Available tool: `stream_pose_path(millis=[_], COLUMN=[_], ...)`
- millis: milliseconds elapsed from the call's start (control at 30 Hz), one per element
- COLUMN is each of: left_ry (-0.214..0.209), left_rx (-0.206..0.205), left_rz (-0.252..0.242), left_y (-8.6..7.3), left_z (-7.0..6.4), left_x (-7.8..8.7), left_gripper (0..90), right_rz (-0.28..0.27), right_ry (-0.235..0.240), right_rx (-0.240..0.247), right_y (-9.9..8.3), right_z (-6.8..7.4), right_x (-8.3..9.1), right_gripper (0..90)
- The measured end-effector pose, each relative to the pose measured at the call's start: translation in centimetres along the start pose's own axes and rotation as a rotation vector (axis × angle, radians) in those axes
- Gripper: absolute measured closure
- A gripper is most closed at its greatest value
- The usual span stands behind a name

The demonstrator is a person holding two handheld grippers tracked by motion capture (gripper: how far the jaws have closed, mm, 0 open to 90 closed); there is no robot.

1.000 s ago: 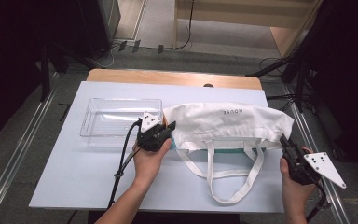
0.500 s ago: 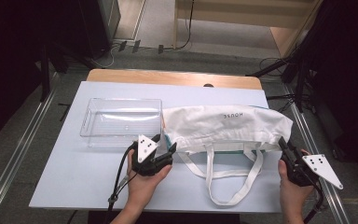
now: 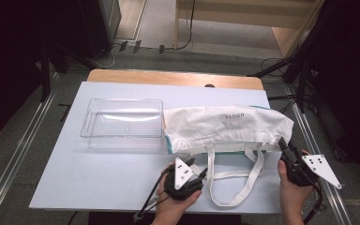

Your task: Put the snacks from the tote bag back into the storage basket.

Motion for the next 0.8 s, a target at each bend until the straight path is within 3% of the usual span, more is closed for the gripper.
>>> stream_pose_path(millis=[67,133,267,400,467,500,633,800], left_ry=[-0.030,-0.038,-0.005,-0.031,-0.024,-0.030,-0.061,-0.047], left_rx=[-0.016,-0.031,-0.049,-0.046,-0.049,-0.043,-0.038,-0.036], left_rz=[0.047,0.090,0.156,0.198,0.194,0.182,0.128,0.055], left_y=[-0.6,-0.9,-1.1,-1.2,-0.9,-0.7,0.6,2.8], left_z=[-1.2,-2.1,-2.5,-2.1,-1.7,-1.6,-1.2,-0.1], left_x=[-1.1,-2.0,-3.0,-3.3,-3.1,-3.0,-1.9,-0.4], left_gripper=[43.7,36.2,34.8,57.4,67.9,67.9,88.9,90.0], right_rz=[0.000,0.000,0.001,0.003,0.001,0.001,0.001,0.000], right_ry=[0.001,0.003,0.003,0.008,0.006,0.006,0.005,0.003], right_rx=[-0.002,0.002,0.002,0.002,0.012,0.012,0.011,0.014], right_y=[0.0,0.0,-0.1,-0.2,-0.3,-0.3,-0.3,-0.3], right_z=[0.0,0.0,0.0,0.0,-0.1,-0.1,-0.1,-0.1], right_x=[0.0,0.0,0.0,-0.1,-0.1,-0.1,-0.1,0.0], right_gripper=[74.0,73.9,73.8,73.7,73.6,73.6,73.6,73.7])
Point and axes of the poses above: each handheld gripper's, and its own axes: x roughly backward along the jaws, y roughly out of its top, z roughly to its left, the point moved 7 cm from there along -x, roughly forward along the jaws, and after that the axes turned 11 degrees about x, right-handed, at the moved point
